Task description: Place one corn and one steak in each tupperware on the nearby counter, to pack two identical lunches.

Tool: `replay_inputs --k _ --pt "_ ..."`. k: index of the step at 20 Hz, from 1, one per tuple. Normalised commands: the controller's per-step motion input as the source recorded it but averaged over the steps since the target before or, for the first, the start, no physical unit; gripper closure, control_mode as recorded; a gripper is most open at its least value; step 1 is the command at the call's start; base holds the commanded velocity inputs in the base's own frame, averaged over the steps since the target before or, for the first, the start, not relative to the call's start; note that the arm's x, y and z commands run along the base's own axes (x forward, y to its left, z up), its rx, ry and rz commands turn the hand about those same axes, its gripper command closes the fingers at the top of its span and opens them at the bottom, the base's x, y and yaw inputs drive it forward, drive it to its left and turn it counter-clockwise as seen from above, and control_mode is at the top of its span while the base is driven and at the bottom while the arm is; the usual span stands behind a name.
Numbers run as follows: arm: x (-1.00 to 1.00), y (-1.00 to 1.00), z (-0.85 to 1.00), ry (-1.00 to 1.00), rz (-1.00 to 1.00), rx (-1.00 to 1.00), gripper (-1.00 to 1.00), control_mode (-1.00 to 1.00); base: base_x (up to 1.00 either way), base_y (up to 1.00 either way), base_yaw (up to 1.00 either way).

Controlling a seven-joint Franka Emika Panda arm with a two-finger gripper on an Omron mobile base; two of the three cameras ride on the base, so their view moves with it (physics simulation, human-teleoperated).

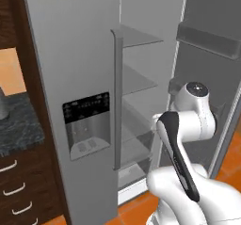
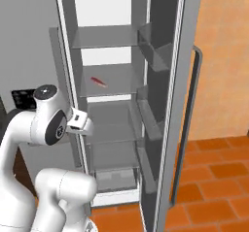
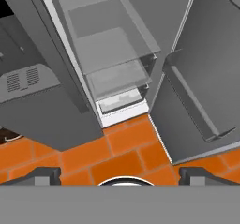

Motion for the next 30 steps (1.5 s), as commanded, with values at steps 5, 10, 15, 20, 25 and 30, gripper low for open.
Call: replay_inputs --k 5,10,15,20,25,30 --pt "0.00 0.00 0.00 0.00 0.00 0.00 -1.00 1.00 0.00 -0.52 0.45" --pt "0.00 0.00 0.00 0.00 0.00 0.00 -1.00 1.00 0.00 -0.35 0.46" --pt "0.00 0.00 0.00 0.00 0.00 0.00 -1.00 1.00 0.04 -0.31 0.01" --pt "0.00 0.00 0.00 0.00 0.00 0.00 -1.00 1.00 0.15 -0.28 0.01" --pt "0.00 0.00 0.00 0.00 0.00 0.00 -1.00 1.00 0.43 -0.13 0.00" --pt "0.00 0.00 0.00 0.00 0.00 0.00 -1.00 1.00 0.32 -0.39 0.00"
